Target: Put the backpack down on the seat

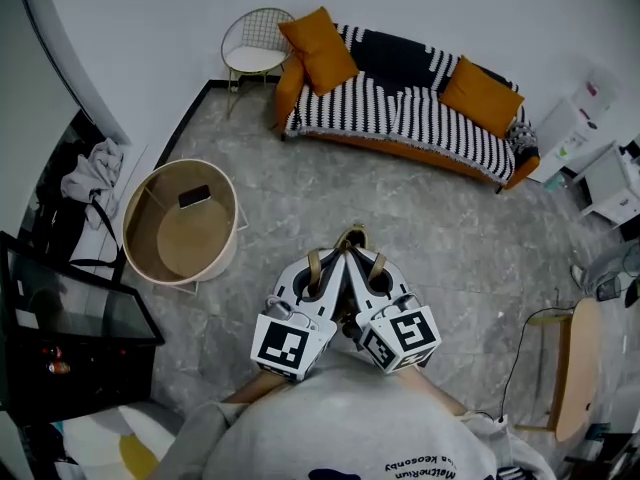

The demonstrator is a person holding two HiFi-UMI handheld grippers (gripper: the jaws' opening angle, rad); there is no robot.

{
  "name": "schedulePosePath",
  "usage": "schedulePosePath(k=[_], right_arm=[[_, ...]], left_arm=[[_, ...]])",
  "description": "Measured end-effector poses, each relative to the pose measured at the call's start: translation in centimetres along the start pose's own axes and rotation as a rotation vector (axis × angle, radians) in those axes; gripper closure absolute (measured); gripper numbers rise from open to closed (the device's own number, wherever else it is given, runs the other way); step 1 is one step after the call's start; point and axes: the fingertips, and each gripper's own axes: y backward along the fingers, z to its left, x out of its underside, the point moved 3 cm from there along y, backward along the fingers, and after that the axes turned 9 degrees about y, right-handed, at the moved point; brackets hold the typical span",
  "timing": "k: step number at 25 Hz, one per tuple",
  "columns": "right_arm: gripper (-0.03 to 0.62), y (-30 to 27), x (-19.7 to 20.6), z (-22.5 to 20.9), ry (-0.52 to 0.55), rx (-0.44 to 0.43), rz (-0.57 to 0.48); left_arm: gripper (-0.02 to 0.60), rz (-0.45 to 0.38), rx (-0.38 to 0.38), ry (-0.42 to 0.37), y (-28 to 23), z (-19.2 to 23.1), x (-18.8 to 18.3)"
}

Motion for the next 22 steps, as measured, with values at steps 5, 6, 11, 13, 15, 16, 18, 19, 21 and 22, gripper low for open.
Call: schedulePosePath(k=[5,6,11,13,15,16,18,19,21,22], right_arm=[[0.562,-4.5,-1.0,-6.7,0.012,-0.025,-0.010],[0.562,-5.4,-1.3,-8.3,0.009,-0.030,-0.008],[0.562,-10.2,-2.9,-15.7,0.018,-0.069,-0.012],[0.562,-12.1,-3.2,-18.3,0.026,-0.092,-0.017],[0.562,-13.6,-3.3,-20.6,0.027,-0.107,-0.018],[0.562,-14.2,-3.3,-21.6,0.025,-0.110,-0.018],[0.562,-15.3,-3.3,-23.3,0.025,-0.116,-0.021],[0.562,-15.7,-3.2,-24.0,0.024,-0.120,-0.021],[0.562,-16.5,-3.1,-25.2,0.016,-0.127,-0.015],[0.562,-16.8,-3.0,-25.7,0.012,-0.130,-0.011]], left_arm=[[0.563,-0.013,-0.020,0.005,-7.7,2.3,-0.5],[0.563,-0.012,-0.027,0.008,-9.5,2.7,-0.6],[0.563,0.033,-0.065,0.007,-17.7,5.0,-1.0],[0.563,0.042,-0.087,-0.004,-20.6,6.1,-0.9],[0.563,0.028,-0.094,-0.008,-23.2,6.7,-0.8],[0.563,0.004,-0.097,-0.003,-24.4,7.0,-1.0],[0.563,-0.023,-0.105,0.005,-26.4,7.6,-1.0],[0.563,-0.022,-0.109,0.006,-27.2,7.8,-0.9],[0.563,-0.012,-0.113,0.010,-28.5,8.2,-0.6],[0.563,-0.004,-0.115,0.014,-29.1,8.4,-0.5]])
